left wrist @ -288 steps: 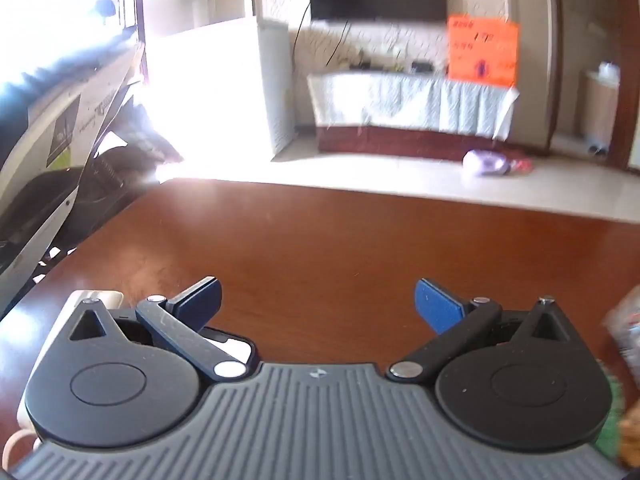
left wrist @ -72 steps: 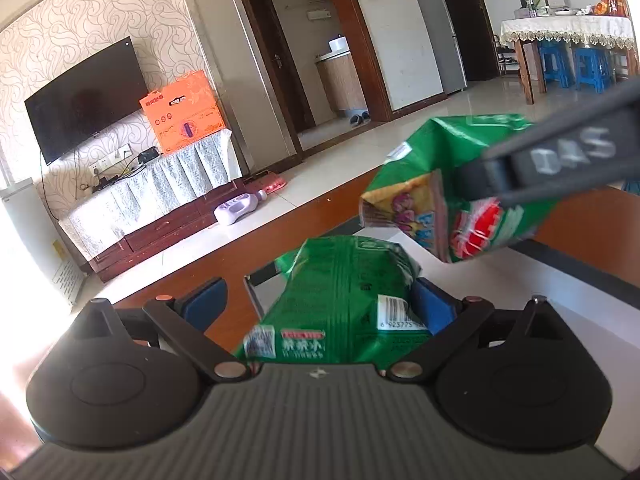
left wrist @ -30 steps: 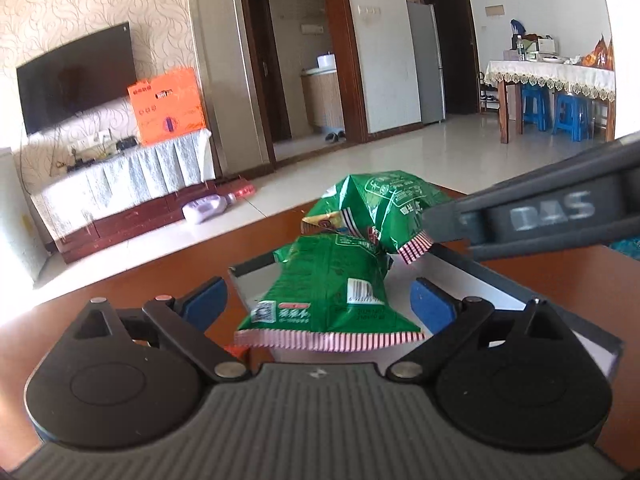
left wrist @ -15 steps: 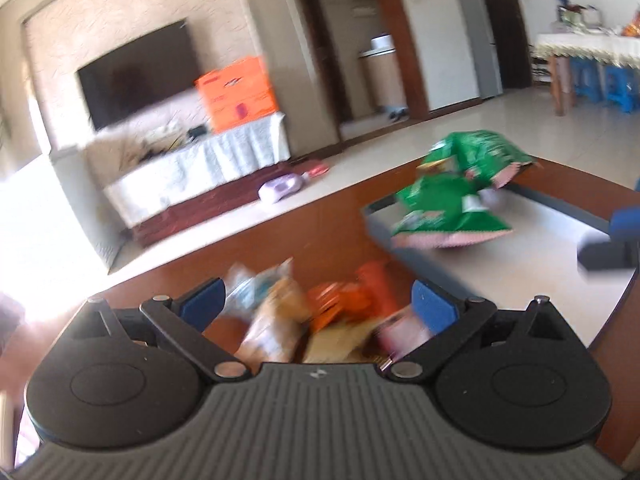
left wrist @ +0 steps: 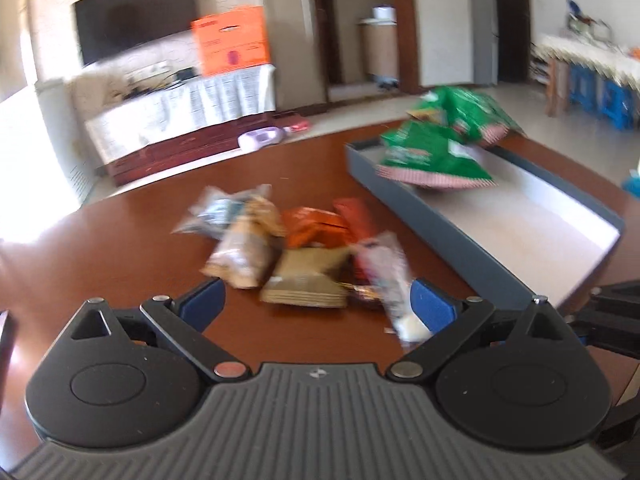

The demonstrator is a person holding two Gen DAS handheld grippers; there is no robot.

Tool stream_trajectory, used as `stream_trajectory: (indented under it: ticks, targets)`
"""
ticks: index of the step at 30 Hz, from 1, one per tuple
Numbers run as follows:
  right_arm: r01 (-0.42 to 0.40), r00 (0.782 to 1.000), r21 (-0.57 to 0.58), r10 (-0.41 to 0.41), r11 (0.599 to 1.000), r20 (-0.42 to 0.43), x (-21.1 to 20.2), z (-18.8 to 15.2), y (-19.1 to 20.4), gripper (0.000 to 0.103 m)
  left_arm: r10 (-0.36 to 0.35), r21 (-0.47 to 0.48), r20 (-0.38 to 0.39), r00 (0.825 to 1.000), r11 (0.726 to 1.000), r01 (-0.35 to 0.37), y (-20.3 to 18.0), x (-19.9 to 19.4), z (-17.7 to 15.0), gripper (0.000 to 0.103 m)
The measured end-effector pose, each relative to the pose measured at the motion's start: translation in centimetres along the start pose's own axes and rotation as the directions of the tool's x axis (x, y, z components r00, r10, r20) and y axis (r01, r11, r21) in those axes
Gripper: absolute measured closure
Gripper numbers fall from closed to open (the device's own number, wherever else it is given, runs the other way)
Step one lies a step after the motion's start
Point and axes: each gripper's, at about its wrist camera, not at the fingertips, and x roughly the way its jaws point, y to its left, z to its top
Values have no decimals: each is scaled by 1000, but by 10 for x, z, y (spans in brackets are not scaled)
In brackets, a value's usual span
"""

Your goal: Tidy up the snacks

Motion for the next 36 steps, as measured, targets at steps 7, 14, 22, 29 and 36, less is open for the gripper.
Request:
stream_trajectory:
  ticks: [7,14,22,29,36]
  targets:
    - [-8,1000,34,8,999,-21,-5,-8,-6,45,-84,86,-37,996,992,87,-34,19,-5,29]
    - [1,1000,10,-1,1000,-22,-3,-6,-5,44,-161,-43,-84,983,987,158,-28,34,0,76]
    - [23,1000,5,-22,1000,-12,0,-2,-3,44,-158,-53,-23,987,986,156,-5,5,-3,83]
    - [44,999,-68,-43,997,6,8,0,9,44,-57,-35,-50,997,998,55,22,-6,-10,83]
    - [40,999,-91,-39,995,11,17,6,21,44,25,4,-114,993,1000,-25,22,6,-25,83]
